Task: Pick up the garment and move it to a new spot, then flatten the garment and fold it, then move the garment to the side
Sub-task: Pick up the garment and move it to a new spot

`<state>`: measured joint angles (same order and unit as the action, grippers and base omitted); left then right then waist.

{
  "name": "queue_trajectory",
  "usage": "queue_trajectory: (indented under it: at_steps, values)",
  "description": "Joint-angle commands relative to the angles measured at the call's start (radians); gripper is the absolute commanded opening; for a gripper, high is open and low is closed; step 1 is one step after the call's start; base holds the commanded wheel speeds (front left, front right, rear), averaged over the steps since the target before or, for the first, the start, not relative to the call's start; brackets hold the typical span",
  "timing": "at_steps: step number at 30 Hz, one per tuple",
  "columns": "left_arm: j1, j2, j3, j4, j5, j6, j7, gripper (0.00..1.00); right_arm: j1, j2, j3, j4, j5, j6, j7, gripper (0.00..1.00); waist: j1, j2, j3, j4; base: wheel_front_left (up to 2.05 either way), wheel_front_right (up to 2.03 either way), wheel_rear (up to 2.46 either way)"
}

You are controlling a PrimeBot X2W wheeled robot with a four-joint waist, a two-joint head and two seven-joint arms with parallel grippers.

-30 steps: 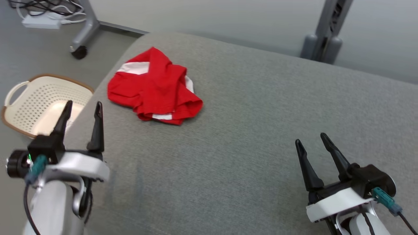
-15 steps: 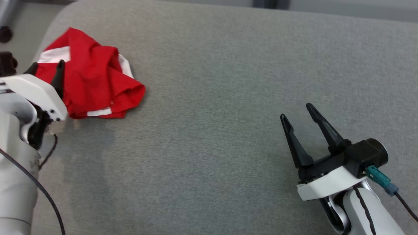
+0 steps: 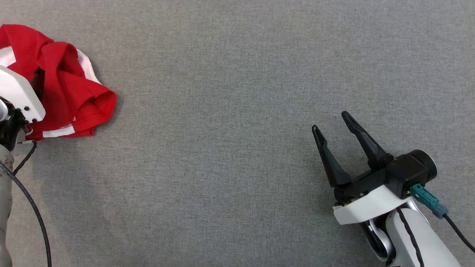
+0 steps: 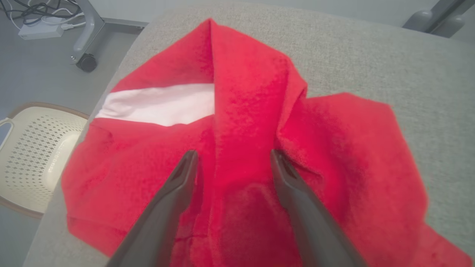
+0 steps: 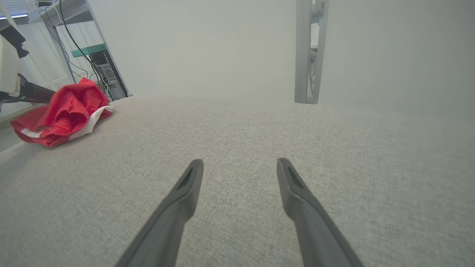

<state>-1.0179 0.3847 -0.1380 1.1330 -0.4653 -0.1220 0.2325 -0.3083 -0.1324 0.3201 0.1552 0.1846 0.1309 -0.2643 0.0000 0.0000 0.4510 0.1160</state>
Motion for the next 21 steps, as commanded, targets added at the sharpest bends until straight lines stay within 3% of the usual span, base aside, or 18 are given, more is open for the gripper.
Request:
queue_trajectory:
  at_steps: [1, 6, 7, 8, 13, 21]
  values:
    - [-0.023, 0.001, -0.013, 0.019, 0.011, 0.001, 0.002, 1.0, -0.013, -0.008, 0.0, 0.0, -0.003, 0.0, 0.0, 1.0, 0.0, 0.0, 0.007, -0.005, 0.0, 0.0, 0.0]
    - [-0.045, -0.005, -0.026, 0.06, 0.011, -0.003, 0.009, 1.0, -0.019, -0.013, 0.013, -0.004, -0.028, 0.0, 0.0, 1.0, 0.0, 0.0, 0.016, -0.01, 0.0, 0.0, 0.0]
    - [-0.05, -0.007, -0.028, 0.067, 0.006, -0.003, 0.007, 0.26, -0.02, -0.012, 0.013, -0.004, -0.03, 0.0, 0.0, 1.0, 0.0, 0.0, 0.017, -0.011, 0.0, 0.0, 0.0]
    - [-0.055, -0.008, -0.028, 0.073, 0.002, -0.004, 0.003, 0.0, -0.021, -0.01, 0.014, -0.004, -0.031, 0.0, 0.0, 1.0, 0.0, 0.0, 0.017, -0.011, 0.0, 0.0, 0.0]
    - [-0.062, -0.023, -0.033, 0.092, -0.015, -0.007, -0.011, 0.0, -0.017, -0.006, 0.013, 0.005, -0.031, 0.0, 0.0, 1.0, 0.0, 0.0, 0.004, -0.006, 0.0, 0.0, 0.0]
    - [-0.042, -0.026, -0.059, 0.1, 0.0, -0.008, -0.148, 0.0, 0.006, -0.001, 0.008, 0.024, -0.027, 0.0, 0.0, 1.0, 0.0, 0.0, -0.068, 0.024, 0.0, 0.0, 0.0]
